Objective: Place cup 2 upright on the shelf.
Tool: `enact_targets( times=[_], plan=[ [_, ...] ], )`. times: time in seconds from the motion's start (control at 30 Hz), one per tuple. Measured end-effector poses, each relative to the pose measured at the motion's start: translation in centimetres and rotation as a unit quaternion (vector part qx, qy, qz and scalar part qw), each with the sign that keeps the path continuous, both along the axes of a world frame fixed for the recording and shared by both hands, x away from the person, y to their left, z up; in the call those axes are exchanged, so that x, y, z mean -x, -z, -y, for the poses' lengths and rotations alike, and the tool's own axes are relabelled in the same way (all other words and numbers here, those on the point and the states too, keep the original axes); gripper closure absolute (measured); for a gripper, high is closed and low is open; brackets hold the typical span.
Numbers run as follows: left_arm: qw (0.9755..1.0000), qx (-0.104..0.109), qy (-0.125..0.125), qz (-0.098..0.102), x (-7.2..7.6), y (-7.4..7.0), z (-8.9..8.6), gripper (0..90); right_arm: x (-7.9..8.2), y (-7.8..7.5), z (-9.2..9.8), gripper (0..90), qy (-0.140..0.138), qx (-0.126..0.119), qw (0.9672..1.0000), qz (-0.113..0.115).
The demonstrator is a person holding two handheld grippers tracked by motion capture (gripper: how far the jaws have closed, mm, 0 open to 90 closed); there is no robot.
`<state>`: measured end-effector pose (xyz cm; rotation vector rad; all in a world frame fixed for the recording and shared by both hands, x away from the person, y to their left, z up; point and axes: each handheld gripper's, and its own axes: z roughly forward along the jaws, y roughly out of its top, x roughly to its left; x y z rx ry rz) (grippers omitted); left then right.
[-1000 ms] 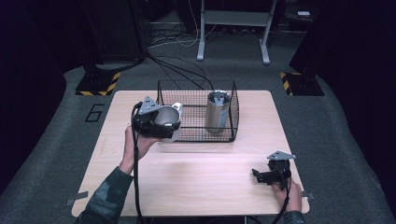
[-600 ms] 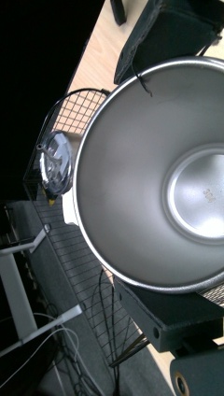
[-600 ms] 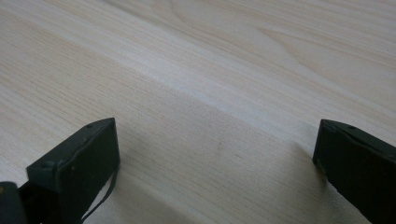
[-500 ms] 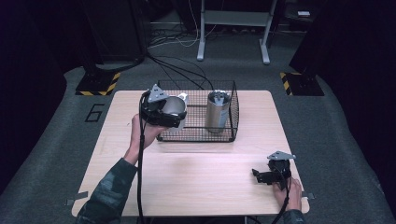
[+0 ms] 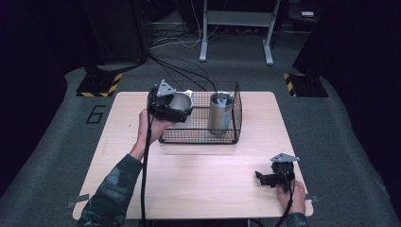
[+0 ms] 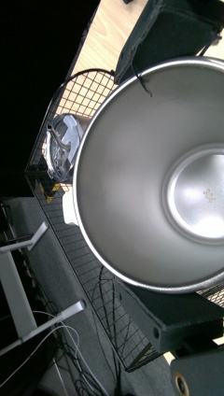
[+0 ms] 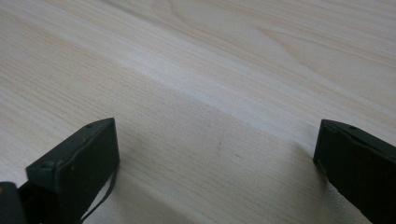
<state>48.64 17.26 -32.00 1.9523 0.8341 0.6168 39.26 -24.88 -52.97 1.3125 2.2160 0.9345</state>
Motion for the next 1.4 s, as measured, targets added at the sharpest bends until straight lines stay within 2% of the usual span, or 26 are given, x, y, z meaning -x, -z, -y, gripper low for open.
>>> enact_targets(
  times=[0.1,0.17,0.3,0.43,0.53,0.57,0.77,0.9,1.0,1.4],
  plan=[
    [1.0000,0.001,-0.002,-0.003,-0.6,0.2,0.1,6.0,0.0,0.0,0.0,0.0,0.000,0.000,1.0000,0.000],
    [0.9999,-0.006,-0.003,-0.008,-1.2,0.3,0.2,6.0,0.0,0.0,0.0,0.0,0.000,0.000,1.0000,0.000],
    [0.9997,0.002,-0.003,-0.022,-2.2,0.5,0.4,6.0,0.0,0.0,0.0,0.0,0.000,0.000,1.0000,0.000],
    [0.9996,-0.006,-0.003,-0.027,-3.2,0.7,0.8,6.0,0.0,0.0,0.0,0.0,0.000,0.000,1.0000,0.000],
    [0.9992,-0.008,0.000,-0.038,-3.6,0.9,1.0,6.0,-0.1,0.0,0.0,0.0,-0.002,-0.001,1.0000,0.001],
    [0.9990,-0.003,-0.002,-0.044,-4.2,1.1,1.2,6.0,-0.1,0.0,0.0,0.0,-0.003,-0.001,1.0000,0.000],
    [0.9984,-0.013,-0.008,-0.054,-5.6,1.5,1.9,6.0,-0.1,0.0,0.1,0.0,-0.004,0.001,1.0000,0.001],
    [0.9983,-0.016,-0.013,-0.054,-6.2,1.9,2.2,6.0,0.0,0.0,0.0,0.0,-0.002,-0.001,1.0000,-0.002],
    [0.9976,-0.025,-0.015,-0.063,-6.8,2.3,2.4,6.0,0.0,0.0,0.0,0.0,-0.001,-0.002,1.0000,-0.002],
    [0.9958,-0.022,-0.029,-0.084,-8.7,3.6,2.9,6.0,0.0,0.0,0.0,0.0,-0.003,0.000,1.0000,0.000]
  ],
)
